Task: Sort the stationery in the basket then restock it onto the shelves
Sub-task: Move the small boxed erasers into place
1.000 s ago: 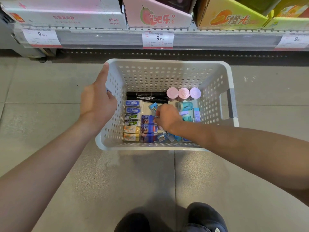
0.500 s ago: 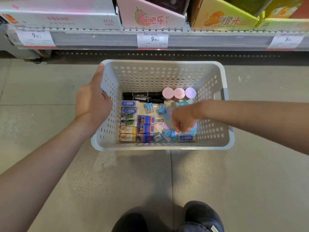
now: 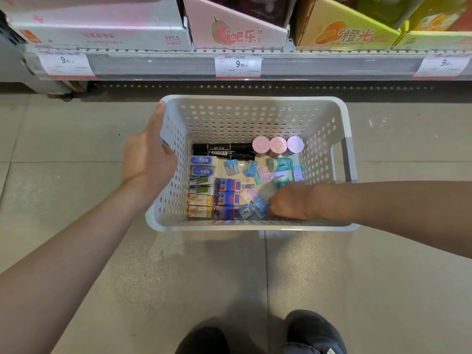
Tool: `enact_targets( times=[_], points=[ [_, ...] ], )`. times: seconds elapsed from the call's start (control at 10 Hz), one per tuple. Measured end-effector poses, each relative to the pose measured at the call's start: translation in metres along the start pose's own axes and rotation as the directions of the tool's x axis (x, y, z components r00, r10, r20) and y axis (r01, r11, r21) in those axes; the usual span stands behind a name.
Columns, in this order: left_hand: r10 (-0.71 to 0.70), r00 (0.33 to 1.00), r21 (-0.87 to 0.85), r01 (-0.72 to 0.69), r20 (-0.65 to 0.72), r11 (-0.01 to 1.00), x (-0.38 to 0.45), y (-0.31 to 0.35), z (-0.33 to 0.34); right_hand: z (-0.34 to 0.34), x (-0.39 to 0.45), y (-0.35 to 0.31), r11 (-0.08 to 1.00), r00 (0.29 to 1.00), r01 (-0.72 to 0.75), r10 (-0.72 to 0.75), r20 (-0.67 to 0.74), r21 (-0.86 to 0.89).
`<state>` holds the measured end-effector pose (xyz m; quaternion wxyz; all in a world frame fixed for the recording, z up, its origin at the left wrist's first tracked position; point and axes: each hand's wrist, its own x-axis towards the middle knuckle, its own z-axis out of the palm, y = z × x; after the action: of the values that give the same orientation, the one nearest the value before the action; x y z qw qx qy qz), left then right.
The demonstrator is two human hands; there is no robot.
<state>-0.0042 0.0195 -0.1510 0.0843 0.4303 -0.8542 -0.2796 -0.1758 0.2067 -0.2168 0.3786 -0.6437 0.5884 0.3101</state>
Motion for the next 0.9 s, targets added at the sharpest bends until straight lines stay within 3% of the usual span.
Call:
enact_targets(
  times=[0.1,0.2,0.3,0.4,0.5,0.7,0.8,0.9],
  points=[
    [0.004,1.0,-0.022,-0.004,0.002,1.0,-0.001,-0.001,0.0,-0.016,-0.014,-0.003,1.0,0.999,-0.024,0.025,0.035,-0.007],
    [0.0,1.0,-0.03,0.0,-0.001,1.0,-0.001,-0.001,0.0,-0.034,-0.017,0.006,0.967,0.993,-0.004,0.034,-0.117,0.255],
    [-0.005,1.0,-0.064,0.006,0.005,0.998,-0.001,0.001,0.0,-0.052,-0.01,0.011,0.682,0.958,0.097,0.132,-0.253,0.724],
    [-0.008,1.0,-0.07,0.008,0.006,0.997,-0.001,0.0,0.0,-0.058,-0.001,-0.001,0.22,0.97,0.161,0.143,-0.195,0.962],
    [-0.006,1.0,-0.043,0.005,-0.013,0.999,0.0,0.0,0.001,-0.058,0.007,-0.007,-0.13,0.981,0.174,0.108,-0.161,0.976],
    [-0.012,1.0,-0.025,0.011,-0.024,1.0,0.0,0.003,-0.001,-0.058,0.011,-0.014,-0.223,0.983,0.139,0.152,-0.107,0.965],
    [-0.005,1.0,-0.034,0.005,-0.02,0.999,0.0,0.002,-0.001,-0.059,0.016,-0.017,-0.169,0.984,0.108,0.162,-0.081,0.98],
    [-0.001,1.0,-0.038,0.0,-0.021,0.999,0.0,0.002,-0.001,-0.066,0.022,-0.02,-0.048,0.981,0.091,0.176,-0.081,0.995]
  ],
)
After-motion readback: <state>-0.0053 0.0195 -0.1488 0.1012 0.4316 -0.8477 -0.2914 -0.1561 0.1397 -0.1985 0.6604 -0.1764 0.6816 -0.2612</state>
